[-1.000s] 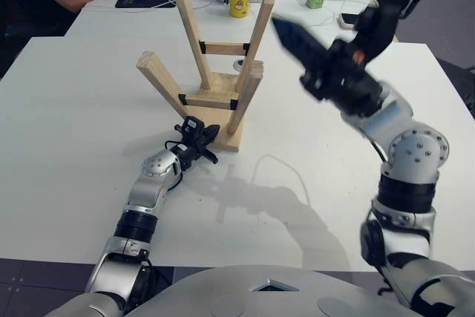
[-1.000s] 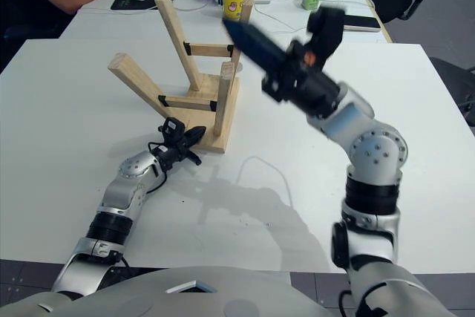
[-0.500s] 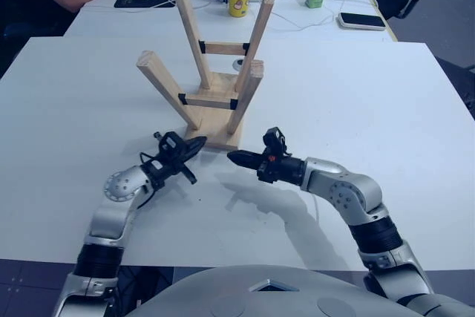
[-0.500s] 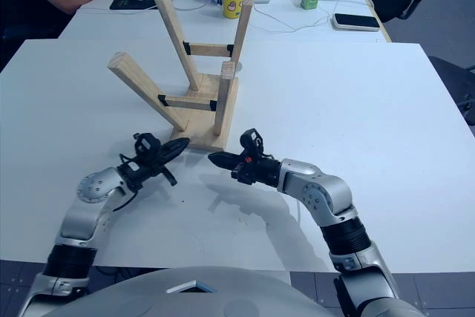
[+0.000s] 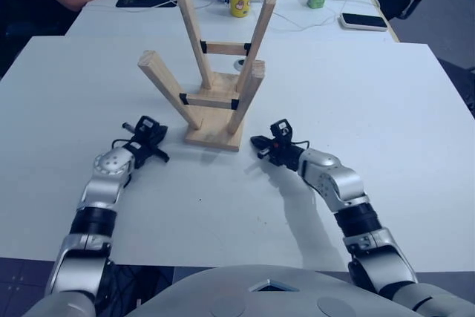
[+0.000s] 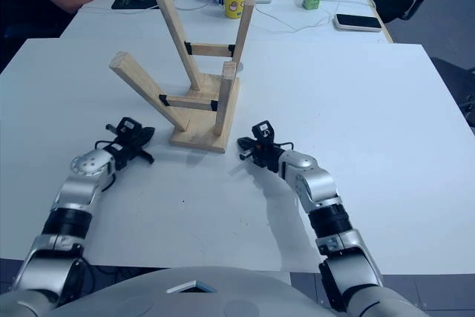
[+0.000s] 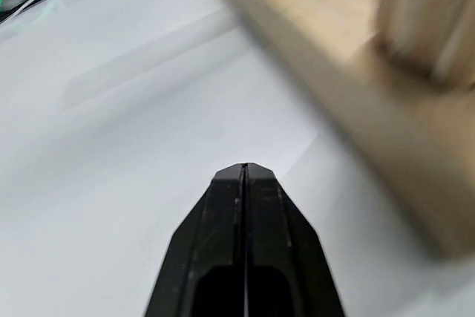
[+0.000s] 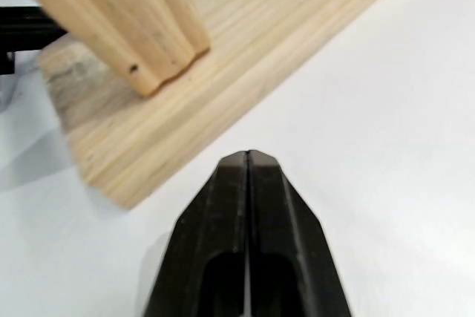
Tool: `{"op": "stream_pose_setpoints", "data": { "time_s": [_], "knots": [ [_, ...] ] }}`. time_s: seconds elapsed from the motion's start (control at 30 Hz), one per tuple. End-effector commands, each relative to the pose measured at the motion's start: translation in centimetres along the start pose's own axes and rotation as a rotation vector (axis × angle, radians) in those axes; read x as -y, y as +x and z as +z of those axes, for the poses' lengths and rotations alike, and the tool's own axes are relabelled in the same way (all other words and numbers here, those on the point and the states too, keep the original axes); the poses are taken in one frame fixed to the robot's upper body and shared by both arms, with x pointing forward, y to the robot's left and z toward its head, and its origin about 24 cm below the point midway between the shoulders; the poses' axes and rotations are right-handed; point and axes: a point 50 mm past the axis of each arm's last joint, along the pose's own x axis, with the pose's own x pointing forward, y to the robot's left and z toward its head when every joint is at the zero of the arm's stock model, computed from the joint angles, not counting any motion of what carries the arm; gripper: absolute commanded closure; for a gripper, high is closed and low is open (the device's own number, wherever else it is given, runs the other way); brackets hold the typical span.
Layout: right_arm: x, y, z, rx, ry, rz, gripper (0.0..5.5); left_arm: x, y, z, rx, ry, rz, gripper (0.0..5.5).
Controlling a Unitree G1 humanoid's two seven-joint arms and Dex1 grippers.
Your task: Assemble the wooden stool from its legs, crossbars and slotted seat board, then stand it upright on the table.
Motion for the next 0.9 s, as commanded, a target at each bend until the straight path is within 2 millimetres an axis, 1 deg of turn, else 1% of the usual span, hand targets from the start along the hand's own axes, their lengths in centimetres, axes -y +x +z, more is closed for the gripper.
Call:
{"op": "stream_pose_setpoints", "data": {
  "time_s": [0.03, 0.13, 0.2, 0.3, 0.37, 0.57, 0.63, 0.7, 0.8, 0.87, 0.9],
  "knots": [
    [0.1, 0.8, 0.1, -0.013, -0.025, -0.033, 5.49, 2.7, 2.0, -0.8, -0.082, 0.044, -0.204, 5.5],
    [0.0, 1.1, 0.1, -0.017, -0.024, -0.019, 5.49, 4.4, 2.8, -0.2, -0.064, 0.064, -0.322, 5.5],
    [0.1, 1.0, 0.0, -0.019, -0.011, -0.005, 5.49, 5.5, 3.5, 0.5, -0.033, 0.056, -0.376, 5.5],
    [0.4, 0.8, -0.2, -0.03, 0.0, 0.015, 5.49, 7.0, 4.3, 1.6, 0.006, 0.046, -0.424, 5.5],
    [0.9, 0.4, -0.3, -0.038, 0.003, 0.009, 5.49, 7.9, 4.9, 2.6, 0.032, 0.025, -0.436, 5.5],
    [1.5, -0.5, -0.8, -0.064, 0.016, 0.012, 5.49, 8.7, 5.9, 4.2, 0.069, -0.039, -0.434, 5.5],
    [1.5, -0.5, -0.8, -0.053, -0.005, -0.008, 5.49, 8.3, 5.7, 4.2, 0.077, -0.06, -0.396, 5.5],
    [1.6, -0.6, -0.4, -0.022, -0.032, -0.043, 5.49, 7.1, 5.3, 4.2, 0.111, -0.11, -0.3, 5.5],
    [1.8, -1.1, 0.1, 0.021, -0.05, -0.101, 5.49, 5.2, 3.8, 3.8, 0.164, -0.176, -0.133, 5.5],
    [2.6, -1.9, 0.4, 0.057, -0.096, -0.206, 5.49, 4.1, 2.2, 3.6, 0.209, -0.234, 0.039, 5.5],
    [3.0, -2.4, 0.6, 0.086, -0.112, -0.269, 5.49, 3.9, 1.2, 3.6, 0.233, -0.26, 0.115, 5.5]
  ]
}}
